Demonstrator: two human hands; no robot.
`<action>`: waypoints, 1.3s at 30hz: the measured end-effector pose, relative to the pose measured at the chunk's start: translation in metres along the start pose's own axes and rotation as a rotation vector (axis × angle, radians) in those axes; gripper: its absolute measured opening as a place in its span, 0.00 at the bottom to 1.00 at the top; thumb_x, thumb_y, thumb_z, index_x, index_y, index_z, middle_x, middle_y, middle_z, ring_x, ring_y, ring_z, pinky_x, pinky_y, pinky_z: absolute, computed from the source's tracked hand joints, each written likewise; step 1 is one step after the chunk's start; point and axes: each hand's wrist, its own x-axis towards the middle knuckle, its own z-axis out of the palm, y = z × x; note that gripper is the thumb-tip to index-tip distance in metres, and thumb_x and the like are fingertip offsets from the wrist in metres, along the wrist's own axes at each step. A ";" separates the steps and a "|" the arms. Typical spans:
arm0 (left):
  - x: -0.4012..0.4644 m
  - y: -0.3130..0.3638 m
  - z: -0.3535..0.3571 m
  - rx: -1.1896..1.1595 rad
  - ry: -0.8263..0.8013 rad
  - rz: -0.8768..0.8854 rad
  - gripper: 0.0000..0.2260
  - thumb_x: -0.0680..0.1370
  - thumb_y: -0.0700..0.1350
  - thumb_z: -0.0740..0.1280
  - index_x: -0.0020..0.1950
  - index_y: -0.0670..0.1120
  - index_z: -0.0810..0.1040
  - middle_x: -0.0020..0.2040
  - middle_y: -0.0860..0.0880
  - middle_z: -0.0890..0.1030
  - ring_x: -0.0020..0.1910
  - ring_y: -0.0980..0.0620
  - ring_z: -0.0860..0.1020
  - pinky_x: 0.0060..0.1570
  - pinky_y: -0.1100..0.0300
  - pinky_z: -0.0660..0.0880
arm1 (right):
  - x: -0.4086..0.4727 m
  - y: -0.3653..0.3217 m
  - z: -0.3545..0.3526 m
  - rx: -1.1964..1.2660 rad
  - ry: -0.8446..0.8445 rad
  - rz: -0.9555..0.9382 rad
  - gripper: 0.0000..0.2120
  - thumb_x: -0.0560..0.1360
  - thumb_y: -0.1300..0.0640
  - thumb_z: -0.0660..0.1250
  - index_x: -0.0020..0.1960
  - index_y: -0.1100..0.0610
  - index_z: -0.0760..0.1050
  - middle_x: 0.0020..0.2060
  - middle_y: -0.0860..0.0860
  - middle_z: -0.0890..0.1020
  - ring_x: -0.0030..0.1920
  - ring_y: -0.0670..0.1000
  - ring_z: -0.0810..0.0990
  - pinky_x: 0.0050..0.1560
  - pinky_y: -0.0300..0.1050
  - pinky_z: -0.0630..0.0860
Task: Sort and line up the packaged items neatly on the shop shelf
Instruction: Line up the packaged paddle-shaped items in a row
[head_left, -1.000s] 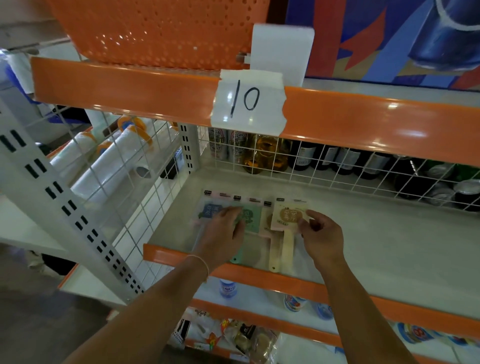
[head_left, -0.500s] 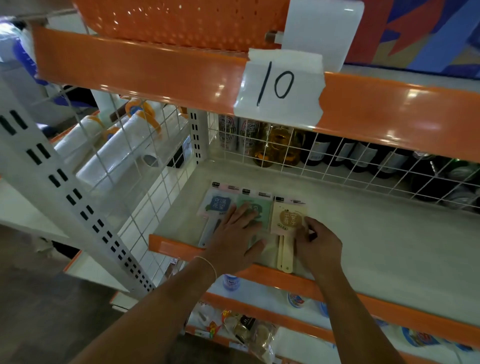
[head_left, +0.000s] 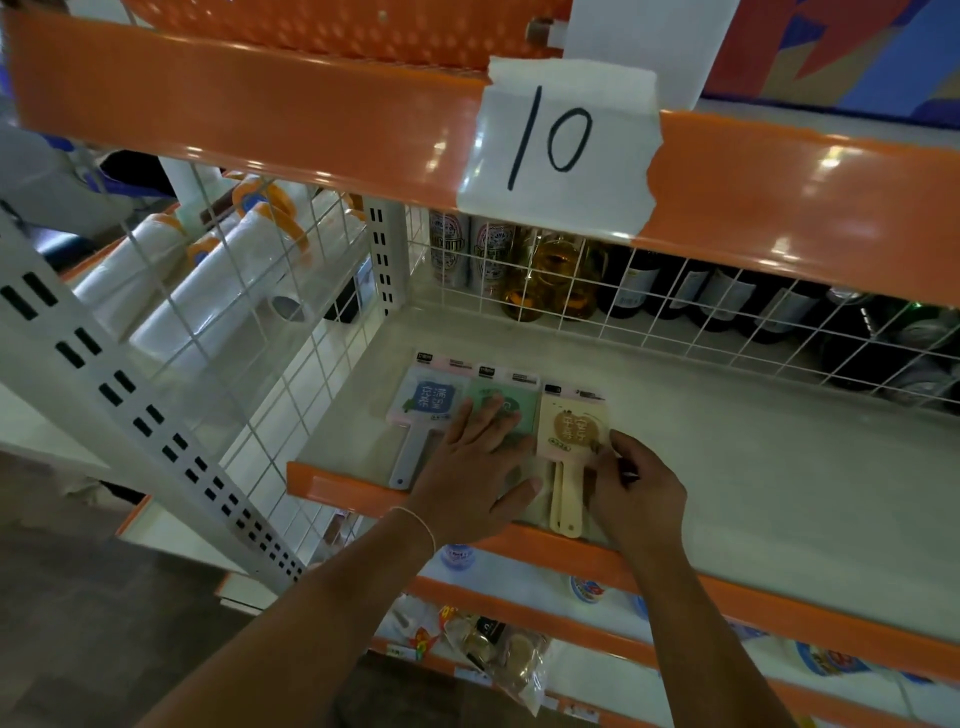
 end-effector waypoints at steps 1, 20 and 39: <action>0.000 0.000 0.000 0.001 -0.001 0.003 0.26 0.79 0.63 0.50 0.67 0.50 0.74 0.75 0.46 0.65 0.78 0.47 0.48 0.76 0.44 0.42 | 0.000 0.001 0.000 0.000 -0.005 -0.004 0.14 0.76 0.57 0.66 0.61 0.54 0.80 0.48 0.49 0.85 0.41 0.42 0.79 0.49 0.34 0.73; 0.000 -0.003 0.004 0.008 -0.008 -0.008 0.30 0.79 0.63 0.49 0.70 0.45 0.72 0.74 0.46 0.67 0.78 0.47 0.50 0.75 0.42 0.49 | -0.001 0.001 0.001 -0.050 0.007 -0.150 0.13 0.72 0.55 0.73 0.55 0.57 0.82 0.36 0.42 0.77 0.35 0.43 0.75 0.40 0.23 0.66; 0.000 -0.001 0.001 -0.003 -0.033 -0.018 0.30 0.79 0.63 0.50 0.72 0.46 0.69 0.76 0.45 0.63 0.78 0.47 0.47 0.76 0.43 0.46 | 0.003 0.008 0.003 -0.035 0.000 -0.136 0.15 0.73 0.53 0.72 0.58 0.57 0.81 0.41 0.46 0.80 0.41 0.49 0.79 0.47 0.37 0.73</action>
